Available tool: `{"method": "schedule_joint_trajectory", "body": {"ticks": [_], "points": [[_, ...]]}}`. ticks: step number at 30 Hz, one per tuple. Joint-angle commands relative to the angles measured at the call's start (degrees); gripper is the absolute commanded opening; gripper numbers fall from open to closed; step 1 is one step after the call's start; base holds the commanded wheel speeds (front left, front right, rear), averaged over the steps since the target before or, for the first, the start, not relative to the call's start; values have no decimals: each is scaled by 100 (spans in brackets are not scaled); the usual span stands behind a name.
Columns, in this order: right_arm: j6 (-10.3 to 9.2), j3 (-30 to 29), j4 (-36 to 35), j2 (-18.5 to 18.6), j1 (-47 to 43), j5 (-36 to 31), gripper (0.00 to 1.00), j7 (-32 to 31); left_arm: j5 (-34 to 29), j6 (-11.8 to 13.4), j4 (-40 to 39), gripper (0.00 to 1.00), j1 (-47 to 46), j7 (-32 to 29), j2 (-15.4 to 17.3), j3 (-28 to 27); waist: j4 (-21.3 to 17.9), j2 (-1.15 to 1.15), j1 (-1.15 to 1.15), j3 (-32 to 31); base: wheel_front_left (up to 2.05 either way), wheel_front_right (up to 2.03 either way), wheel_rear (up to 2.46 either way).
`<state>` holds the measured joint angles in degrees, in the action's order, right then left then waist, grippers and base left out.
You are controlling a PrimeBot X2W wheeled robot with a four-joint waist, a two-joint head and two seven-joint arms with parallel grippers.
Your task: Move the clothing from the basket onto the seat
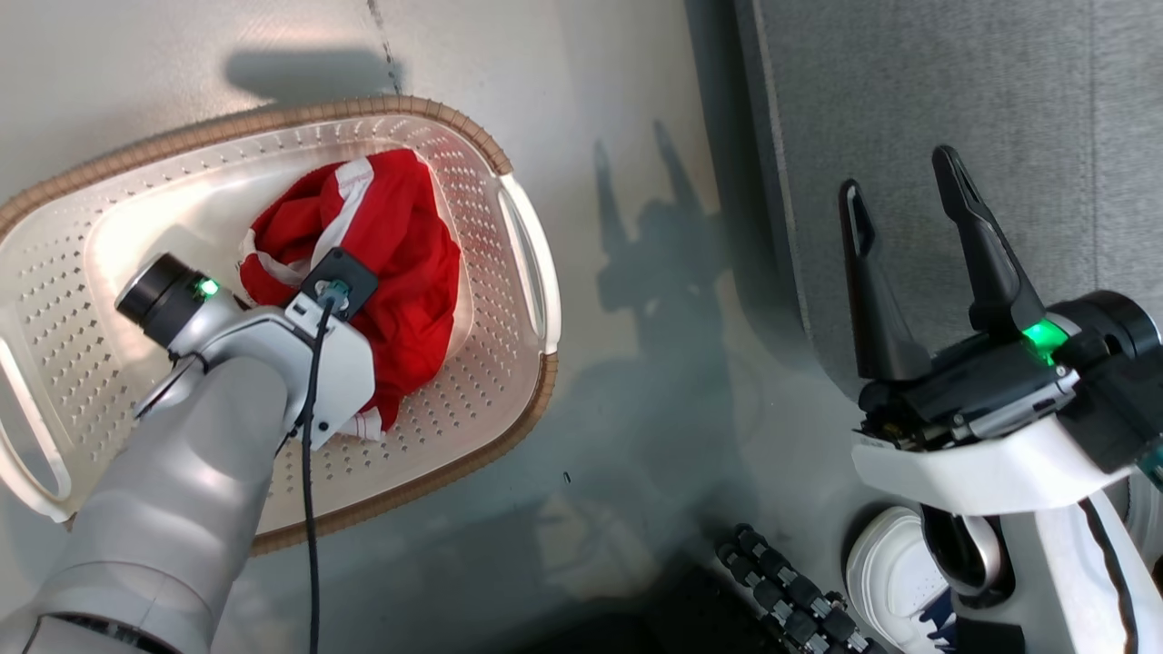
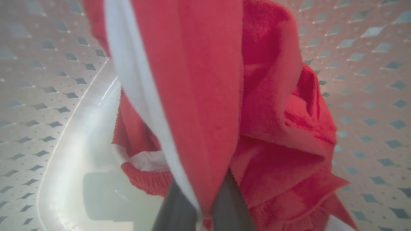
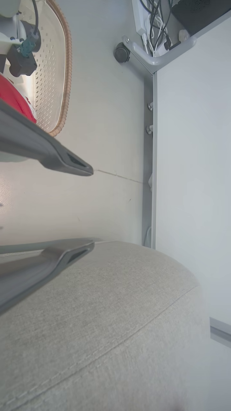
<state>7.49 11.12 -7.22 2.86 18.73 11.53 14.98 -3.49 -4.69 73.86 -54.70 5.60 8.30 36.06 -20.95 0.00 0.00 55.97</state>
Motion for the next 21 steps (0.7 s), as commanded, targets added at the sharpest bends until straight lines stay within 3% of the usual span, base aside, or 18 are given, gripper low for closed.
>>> {"method": "schedule_joint_trajectory", "body": {"ticks": [1,9,16,21], "points": [[1,-4,19,8,118,-23,100,32,64,44,5,0,34,113,68,-38,-17,0,0,-75,0,0,0],[1,-265,262,12,267,-194,100,32,297,140,2,0,351,724,-119,-101,290,0,0,-759,0,0,0],[1,-422,424,16,177,-328,100,32,641,55,-163,0,791,946,-305,-278,582,0,0,-1499,0,0,0],[1,-547,585,66,29,-401,100,31,855,115,-1123,0,1365,960,-250,-423,829,0,0,-2161,0,0,0]]}}
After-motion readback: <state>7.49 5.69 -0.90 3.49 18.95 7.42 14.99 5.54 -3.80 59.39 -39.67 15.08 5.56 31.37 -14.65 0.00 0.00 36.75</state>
